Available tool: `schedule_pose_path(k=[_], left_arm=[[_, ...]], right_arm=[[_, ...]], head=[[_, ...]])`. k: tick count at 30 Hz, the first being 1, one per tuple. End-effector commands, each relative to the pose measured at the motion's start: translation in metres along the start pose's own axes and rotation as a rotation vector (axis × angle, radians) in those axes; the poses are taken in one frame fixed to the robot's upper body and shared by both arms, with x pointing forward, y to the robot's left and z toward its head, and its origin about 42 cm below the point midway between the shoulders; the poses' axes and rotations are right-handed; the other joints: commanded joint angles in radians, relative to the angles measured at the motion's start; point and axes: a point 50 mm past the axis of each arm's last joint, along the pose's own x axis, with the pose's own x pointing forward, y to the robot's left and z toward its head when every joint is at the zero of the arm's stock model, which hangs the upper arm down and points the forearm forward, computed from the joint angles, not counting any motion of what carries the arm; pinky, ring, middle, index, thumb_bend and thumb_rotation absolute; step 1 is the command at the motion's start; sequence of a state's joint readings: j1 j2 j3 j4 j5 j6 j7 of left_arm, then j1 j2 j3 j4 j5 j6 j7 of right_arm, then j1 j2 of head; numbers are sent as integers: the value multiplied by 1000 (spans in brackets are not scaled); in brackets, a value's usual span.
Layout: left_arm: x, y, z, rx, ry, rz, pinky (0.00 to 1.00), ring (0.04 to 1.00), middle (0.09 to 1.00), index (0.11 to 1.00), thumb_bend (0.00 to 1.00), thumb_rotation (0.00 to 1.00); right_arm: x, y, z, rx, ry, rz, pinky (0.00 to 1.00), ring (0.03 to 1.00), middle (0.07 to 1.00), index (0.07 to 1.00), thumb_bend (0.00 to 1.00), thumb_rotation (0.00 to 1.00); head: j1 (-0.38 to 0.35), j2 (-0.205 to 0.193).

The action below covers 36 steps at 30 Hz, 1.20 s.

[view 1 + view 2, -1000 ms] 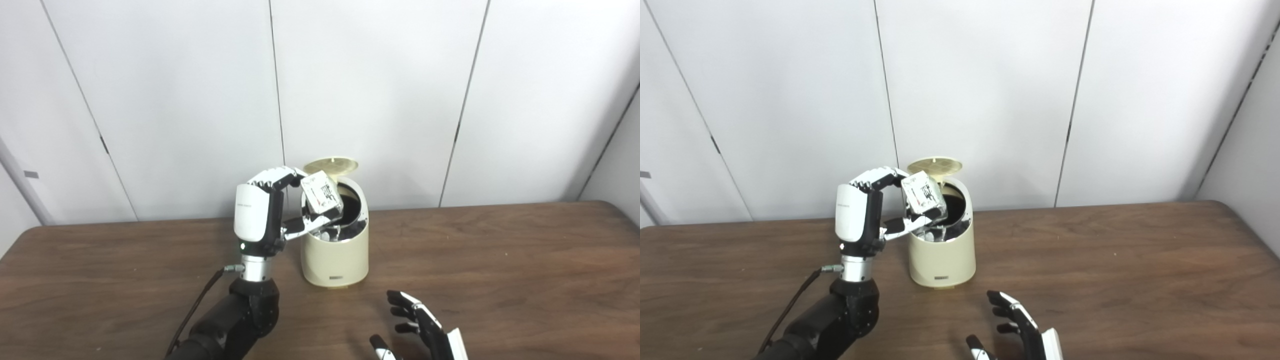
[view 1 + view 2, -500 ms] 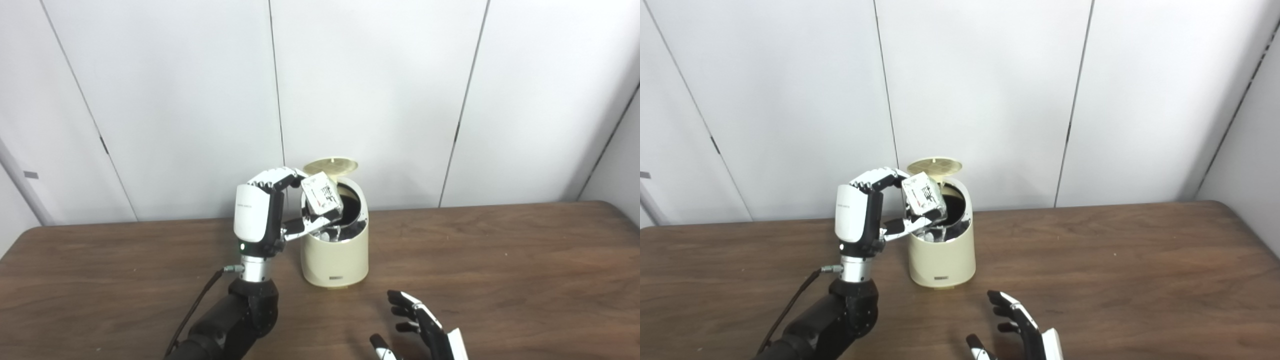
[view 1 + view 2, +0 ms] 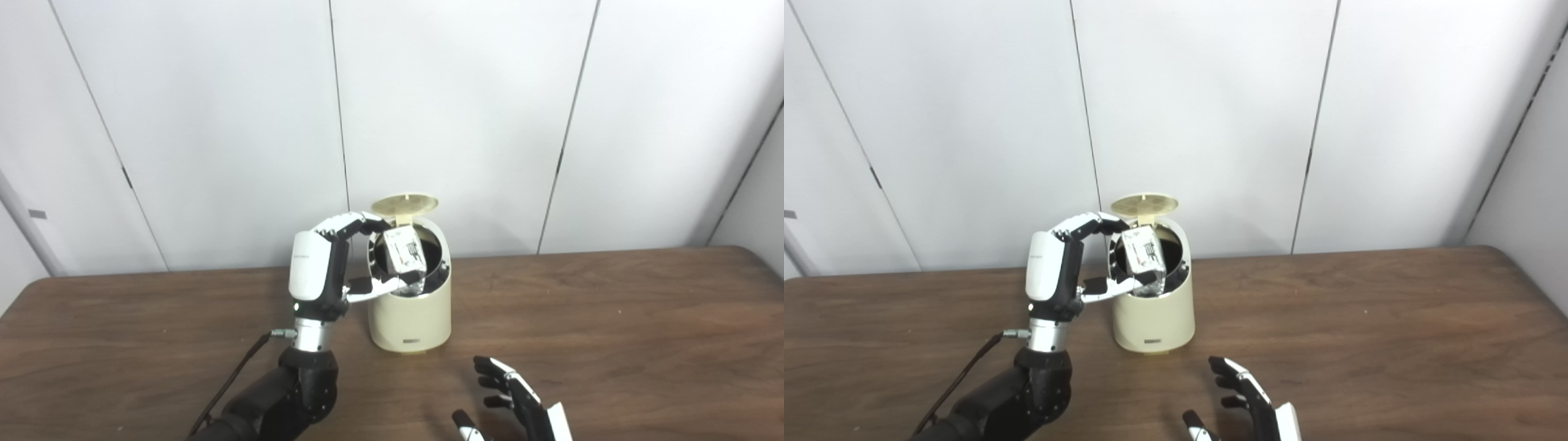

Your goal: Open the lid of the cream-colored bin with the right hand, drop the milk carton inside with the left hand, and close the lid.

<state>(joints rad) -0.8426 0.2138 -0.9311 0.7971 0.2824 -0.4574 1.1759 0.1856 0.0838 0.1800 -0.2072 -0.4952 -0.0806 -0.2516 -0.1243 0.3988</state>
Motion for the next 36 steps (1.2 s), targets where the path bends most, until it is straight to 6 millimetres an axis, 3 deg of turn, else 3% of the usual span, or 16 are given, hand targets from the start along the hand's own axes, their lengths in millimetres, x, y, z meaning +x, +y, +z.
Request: schedule_pose_path(k=[1, 11, 22, 23, 25, 27, 29, 31, 33, 35, 36], left_arm=[[22, 8, 7, -33, -46, 35, 561, 548, 564, 562, 1000, 580], [21, 11, 7, -45, -35, 27, 635, 582, 592, 596, 1000, 534], [11, 15, 15, -104, -24, 45, 608, 546, 556, 558, 1000, 503], [5, 19, 20, -138, -27, 46, 567, 527, 536, 539, 972, 475], [-11, 31, 33, -206, -45, 53, 448, 481, 491, 498, 758, 409], [-29, 47, 45, -255, -62, 57, 380, 438, 460, 487, 547, 153], [-47, 68, 53, -281, -65, 44, 385, 439, 461, 487, 498, 95], [-64, 89, 59, -320, -29, 11, 424, 483, 514, 491, 488, 86], [-80, 107, 63, -386, 39, -19, 476, 548, 586, 496, 485, 87], [-93, 120, 63, -436, 106, -32, 524, 597, 639, 498, 483, 85], [-99, 126, 62, -452, 133, -34, 565, 637, 674, 631, 417, 355]], right_arm=[[-6, 2, -3, 11, 9, 4, 640, 755, 786, 775, 231, 225], [-5, 2, -5, 1, 11, 9, 642, 756, 788, 774, 230, 256], [-4, 3, -8, -5, 9, 12, 637, 752, 784, 775, 231, 248], [-3, 2, -9, -3, 11, 11, 636, 751, 783, 774, 231, 253], [0, 0, -12, 4, 13, 9, 639, 752, 781, 774, 231, 260], [6, -3, -13, -1, 1, 7, 634, 749, 780, 773, 232, 296], [15, -9, -10, -23, -49, -2, 641, 752, 779, 769, 240, 333], [29, -16, -2, -54, -125, -36, 631, 745, 770, 765, 251, 354], [46, -25, 11, -85, -210, -80, 603, 730, 766, 758, 254, 477], [64, -35, 26, -106, -308, -114, 501, 660, 760, 746, 267, 521], [72, -40, 34, -116, -353, -123, 507, 669, 760, 742, 267, 547]], head=[[1, -1], [6, -6], [32, 3], [38, 4], [39, -14], [44, -26], [53, -33], [69, -43], [74, -48], [76, -55], [77, -57]])
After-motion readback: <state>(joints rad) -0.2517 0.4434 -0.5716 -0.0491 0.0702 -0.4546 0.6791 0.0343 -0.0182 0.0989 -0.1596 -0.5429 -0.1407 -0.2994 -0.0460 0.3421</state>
